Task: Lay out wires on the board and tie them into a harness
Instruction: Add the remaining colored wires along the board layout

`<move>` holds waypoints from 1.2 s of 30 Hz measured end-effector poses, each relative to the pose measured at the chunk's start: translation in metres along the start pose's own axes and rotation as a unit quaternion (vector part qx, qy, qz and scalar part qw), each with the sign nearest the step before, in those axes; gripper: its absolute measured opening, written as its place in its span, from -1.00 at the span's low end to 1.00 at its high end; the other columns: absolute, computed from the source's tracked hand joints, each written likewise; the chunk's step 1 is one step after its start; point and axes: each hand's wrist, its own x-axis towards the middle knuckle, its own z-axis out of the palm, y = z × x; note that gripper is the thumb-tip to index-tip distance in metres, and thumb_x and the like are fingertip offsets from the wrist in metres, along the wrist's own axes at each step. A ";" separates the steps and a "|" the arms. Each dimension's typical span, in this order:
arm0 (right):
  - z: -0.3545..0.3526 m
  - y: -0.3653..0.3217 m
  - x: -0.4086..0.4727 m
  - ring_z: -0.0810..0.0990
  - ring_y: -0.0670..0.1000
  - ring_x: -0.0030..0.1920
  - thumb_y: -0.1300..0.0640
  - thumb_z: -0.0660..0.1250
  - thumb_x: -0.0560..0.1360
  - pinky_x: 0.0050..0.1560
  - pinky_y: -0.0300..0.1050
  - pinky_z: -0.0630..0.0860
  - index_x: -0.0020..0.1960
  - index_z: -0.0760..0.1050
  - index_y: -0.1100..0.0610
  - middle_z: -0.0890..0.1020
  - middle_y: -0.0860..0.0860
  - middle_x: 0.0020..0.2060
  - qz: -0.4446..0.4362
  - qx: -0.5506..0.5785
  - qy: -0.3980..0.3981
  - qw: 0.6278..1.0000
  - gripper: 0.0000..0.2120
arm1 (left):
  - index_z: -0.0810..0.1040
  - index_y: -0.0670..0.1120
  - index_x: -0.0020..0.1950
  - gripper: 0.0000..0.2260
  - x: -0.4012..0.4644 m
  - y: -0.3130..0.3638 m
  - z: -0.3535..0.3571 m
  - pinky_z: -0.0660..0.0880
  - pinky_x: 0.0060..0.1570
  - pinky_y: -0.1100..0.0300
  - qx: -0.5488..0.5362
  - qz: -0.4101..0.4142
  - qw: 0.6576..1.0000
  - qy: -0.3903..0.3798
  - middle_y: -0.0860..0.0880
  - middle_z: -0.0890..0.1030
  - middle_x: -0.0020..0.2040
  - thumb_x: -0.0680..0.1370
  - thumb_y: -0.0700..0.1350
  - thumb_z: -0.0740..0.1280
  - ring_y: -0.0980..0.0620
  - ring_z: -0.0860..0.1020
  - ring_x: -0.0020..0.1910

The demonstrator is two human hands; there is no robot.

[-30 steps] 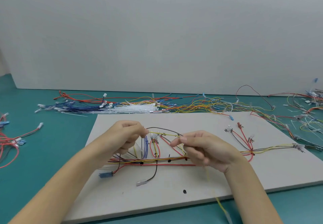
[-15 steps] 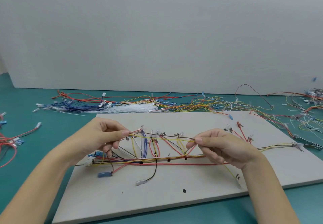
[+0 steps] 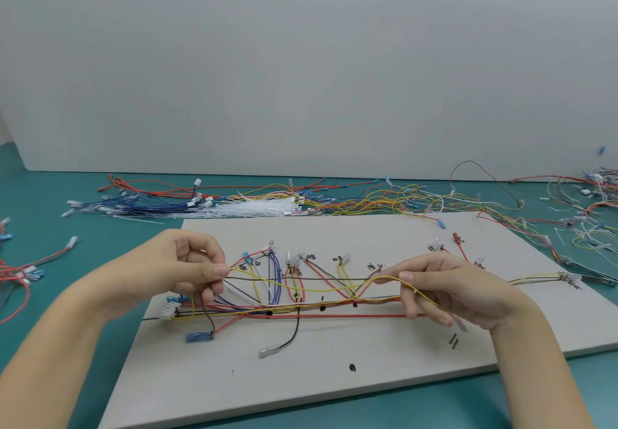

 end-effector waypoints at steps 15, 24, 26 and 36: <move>-0.010 0.013 -0.028 0.25 -0.07 -0.46 -0.16 0.54 0.30 -0.47 -0.30 0.21 0.00 0.66 0.27 0.46 0.03 -0.46 0.022 -0.075 0.042 0.996 -0.48 | 0.59 -0.07 -0.08 -0.77 -0.010 -0.019 -0.015 0.39 -0.18 0.11 0.048 -0.029 0.985 -0.161 -0.12 0.66 -0.18 0.40 -0.02 0.55 -0.16 0.59 -0.09; -0.012 0.022 -0.039 0.32 -0.04 -0.44 -0.07 0.54 0.32 -0.44 -0.24 0.19 -0.10 0.68 0.28 0.59 0.14 -0.38 0.039 -0.121 0.093 0.987 -0.60 | 0.58 -0.09 -0.10 -0.79 -0.013 -0.027 -0.015 0.40 -0.19 0.22 0.052 -0.020 0.985 -0.161 -0.22 0.67 -0.05 0.46 0.02 0.49 -0.06 0.51 -0.15; -0.012 0.027 -0.041 0.34 -0.03 -0.43 0.07 0.54 0.35 -0.43 -0.26 0.24 -0.14 0.68 0.31 0.56 0.17 -0.36 0.041 -0.101 0.103 0.989 -0.71 | 0.53 -0.11 -0.09 -0.80 -0.013 -0.034 -0.018 0.43 -0.10 0.14 0.024 -0.018 0.984 -0.174 -0.27 0.65 -0.02 0.50 -0.02 0.46 -0.12 0.53 -0.10; -0.014 0.040 -0.050 0.33 0.02 -0.56 0.22 0.50 0.27 -0.58 -0.31 0.30 -0.21 0.63 0.39 0.50 0.28 -0.41 0.042 -0.036 0.176 0.983 -0.78 | 0.32 -0.23 -0.13 -0.65 -0.015 -0.026 -0.009 0.54 -0.15 0.10 -0.083 -0.061 0.970 -0.220 -0.39 0.61 -0.02 0.36 -0.14 0.47 -0.20 0.62 -0.02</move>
